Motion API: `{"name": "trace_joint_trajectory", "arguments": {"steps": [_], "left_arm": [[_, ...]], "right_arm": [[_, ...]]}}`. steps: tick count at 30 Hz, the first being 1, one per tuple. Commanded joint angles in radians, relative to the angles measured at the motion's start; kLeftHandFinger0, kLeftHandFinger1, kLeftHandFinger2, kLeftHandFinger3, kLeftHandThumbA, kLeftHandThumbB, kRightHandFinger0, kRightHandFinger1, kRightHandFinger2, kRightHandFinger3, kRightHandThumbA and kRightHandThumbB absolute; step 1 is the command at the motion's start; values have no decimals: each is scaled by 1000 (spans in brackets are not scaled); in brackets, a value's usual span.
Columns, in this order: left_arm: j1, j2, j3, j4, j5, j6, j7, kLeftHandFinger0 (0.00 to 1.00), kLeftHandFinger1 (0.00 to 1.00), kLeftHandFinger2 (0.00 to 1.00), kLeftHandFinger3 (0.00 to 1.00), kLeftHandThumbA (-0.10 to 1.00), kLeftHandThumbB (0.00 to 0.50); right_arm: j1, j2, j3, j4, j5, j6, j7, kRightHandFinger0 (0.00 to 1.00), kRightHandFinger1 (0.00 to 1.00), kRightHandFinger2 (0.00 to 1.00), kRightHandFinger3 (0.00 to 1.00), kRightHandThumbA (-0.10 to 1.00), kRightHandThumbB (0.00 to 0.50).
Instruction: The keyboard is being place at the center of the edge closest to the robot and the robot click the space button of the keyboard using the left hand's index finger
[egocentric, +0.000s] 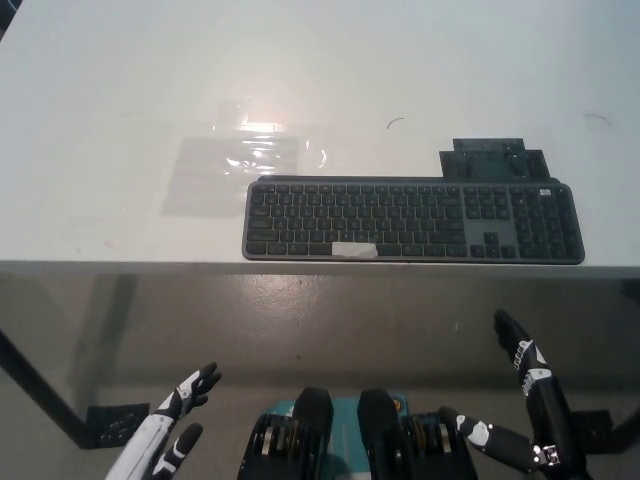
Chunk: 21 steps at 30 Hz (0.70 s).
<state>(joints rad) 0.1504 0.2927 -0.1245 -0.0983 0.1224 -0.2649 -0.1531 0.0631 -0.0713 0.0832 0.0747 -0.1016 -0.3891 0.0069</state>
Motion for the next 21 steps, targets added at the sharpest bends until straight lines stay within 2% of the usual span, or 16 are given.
{"name": "trace_joint_trajectory", "arguments": {"steps": [1, 21], "left_arm": [[-10, 2, 6, -8, -13, -22, -11, 1000, 1000, 1000, 1000, 1000, 344], [-12, 2, 10, -18, -16, 0, -23, 1000, 1000, 1000, 1000, 1000, 354]], "right_arm": [[-16, -3, 2, -14, -9, -47, 4, 1000, 1000, 1000, 1000, 1000, 444], [-25, -7, 3, -11, -4, -36, 10, 1000, 1000, 1000, 1000, 1000, 432]]}}
